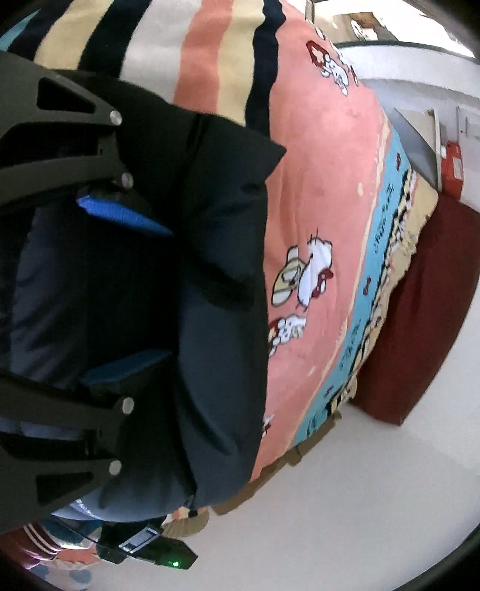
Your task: Fold large clothes
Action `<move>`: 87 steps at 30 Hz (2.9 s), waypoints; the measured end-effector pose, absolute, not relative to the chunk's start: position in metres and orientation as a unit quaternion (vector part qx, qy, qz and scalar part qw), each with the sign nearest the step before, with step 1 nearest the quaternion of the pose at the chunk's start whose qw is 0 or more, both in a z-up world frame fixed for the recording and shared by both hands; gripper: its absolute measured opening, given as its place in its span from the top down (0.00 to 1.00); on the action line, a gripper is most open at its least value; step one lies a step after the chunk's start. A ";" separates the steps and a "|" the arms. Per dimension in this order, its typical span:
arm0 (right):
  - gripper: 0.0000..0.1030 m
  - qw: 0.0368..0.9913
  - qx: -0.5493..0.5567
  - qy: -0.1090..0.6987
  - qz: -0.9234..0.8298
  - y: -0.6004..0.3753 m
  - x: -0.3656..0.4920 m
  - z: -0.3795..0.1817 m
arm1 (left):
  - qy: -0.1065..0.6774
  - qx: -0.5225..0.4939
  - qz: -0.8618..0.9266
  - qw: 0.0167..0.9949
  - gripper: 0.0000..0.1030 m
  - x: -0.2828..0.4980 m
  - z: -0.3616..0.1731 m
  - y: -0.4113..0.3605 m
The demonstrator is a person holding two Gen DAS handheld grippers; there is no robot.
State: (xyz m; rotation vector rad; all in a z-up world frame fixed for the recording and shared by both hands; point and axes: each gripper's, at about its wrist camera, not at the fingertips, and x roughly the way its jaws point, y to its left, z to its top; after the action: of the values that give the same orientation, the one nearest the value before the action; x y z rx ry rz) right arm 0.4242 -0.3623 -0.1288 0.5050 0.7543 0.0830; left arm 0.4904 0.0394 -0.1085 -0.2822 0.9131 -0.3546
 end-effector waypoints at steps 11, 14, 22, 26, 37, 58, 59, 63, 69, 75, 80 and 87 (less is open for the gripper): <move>0.01 0.865 0.241 0.436 -0.060 -0.417 0.360 -0.142 | 0.486 -0.164 -0.005 0.859 0.41 0.416 -0.113 0.177; 0.01 0.858 0.249 0.439 -0.092 -0.433 0.314 -0.137 | 0.479 -0.161 0.019 0.863 0.42 0.369 -0.100 0.203; 0.01 0.887 0.188 0.412 -0.089 -0.398 0.203 -0.072 | 0.435 -0.151 0.017 0.887 0.42 0.247 -0.058 0.196; 0.01 0.905 0.154 0.393 -0.060 -0.351 0.158 -0.045 | 0.415 -0.129 -0.003 0.901 0.42 0.195 -0.038 0.149; 0.01 0.944 0.055 0.326 -0.004 -0.234 0.052 0.000 | 0.336 -0.006 -0.025 0.941 0.36 0.079 0.010 0.027; 0.01 0.967 -0.024 0.254 -0.004 -0.191 -0.008 0.026 | 0.289 0.036 0.008 0.956 0.35 0.018 0.022 0.008; 0.01 0.967 -0.024 0.254 -0.003 -0.190 -0.009 0.026 | 0.289 0.037 0.007 0.957 0.36 0.017 0.022 0.008; 0.01 0.966 -0.022 0.257 0.000 -0.190 -0.008 0.023 | 0.287 0.037 0.003 0.957 0.36 0.015 0.022 0.006; 0.01 0.965 -0.020 0.261 -0.003 -0.192 -0.004 0.019 | 0.287 0.043 -0.001 0.957 0.36 0.014 0.021 0.001; 0.01 0.963 -0.015 0.270 -0.006 -0.196 0.000 0.013 | 0.289 0.050 -0.005 0.956 0.35 0.015 0.017 -0.002; 0.01 0.962 -0.010 0.274 -0.013 -0.202 0.002 0.010 | 0.292 0.051 -0.007 0.955 0.36 0.017 0.014 -0.003; 0.01 0.958 -0.003 0.284 -0.025 -0.211 0.004 0.004 | 0.298 0.051 -0.011 0.953 0.36 0.019 0.008 -0.001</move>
State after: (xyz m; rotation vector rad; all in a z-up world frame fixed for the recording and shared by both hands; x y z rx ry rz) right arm 0.0036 -0.2115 0.0039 -0.0067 0.5767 -0.0509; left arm 0.0187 -0.0008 0.0084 0.1040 0.6046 -0.0228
